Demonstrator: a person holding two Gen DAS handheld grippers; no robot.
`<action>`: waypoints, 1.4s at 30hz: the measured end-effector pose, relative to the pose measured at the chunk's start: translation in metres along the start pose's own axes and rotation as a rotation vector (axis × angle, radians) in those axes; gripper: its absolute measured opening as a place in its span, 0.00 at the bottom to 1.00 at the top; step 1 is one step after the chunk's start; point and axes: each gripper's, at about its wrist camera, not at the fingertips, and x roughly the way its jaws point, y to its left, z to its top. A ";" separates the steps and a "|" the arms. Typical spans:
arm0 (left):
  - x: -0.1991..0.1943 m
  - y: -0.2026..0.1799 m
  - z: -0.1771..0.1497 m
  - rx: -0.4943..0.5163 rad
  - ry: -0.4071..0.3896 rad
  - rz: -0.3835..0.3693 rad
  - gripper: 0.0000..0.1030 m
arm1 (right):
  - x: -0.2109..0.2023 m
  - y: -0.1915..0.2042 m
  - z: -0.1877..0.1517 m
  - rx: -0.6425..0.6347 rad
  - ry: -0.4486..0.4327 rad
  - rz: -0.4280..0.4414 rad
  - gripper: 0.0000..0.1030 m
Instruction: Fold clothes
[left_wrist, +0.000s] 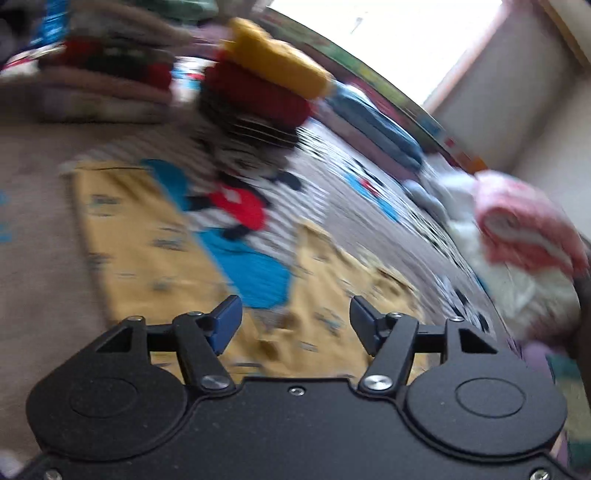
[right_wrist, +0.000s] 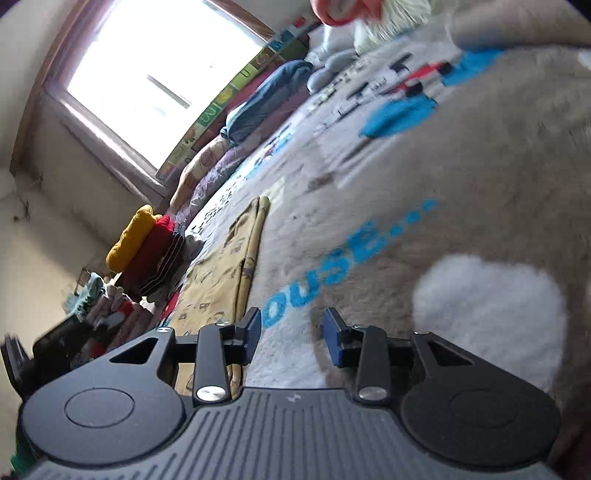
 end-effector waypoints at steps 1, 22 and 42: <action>-0.004 0.009 0.002 -0.035 -0.009 0.018 0.62 | 0.000 -0.001 -0.002 0.010 0.000 0.003 0.38; -0.014 0.128 0.015 -0.325 -0.056 -0.020 0.62 | -0.010 0.016 -0.012 -0.047 -0.007 0.081 0.51; 0.003 0.136 0.027 -0.338 -0.040 -0.090 0.62 | 0.016 0.088 -0.063 -0.672 0.132 -0.041 0.29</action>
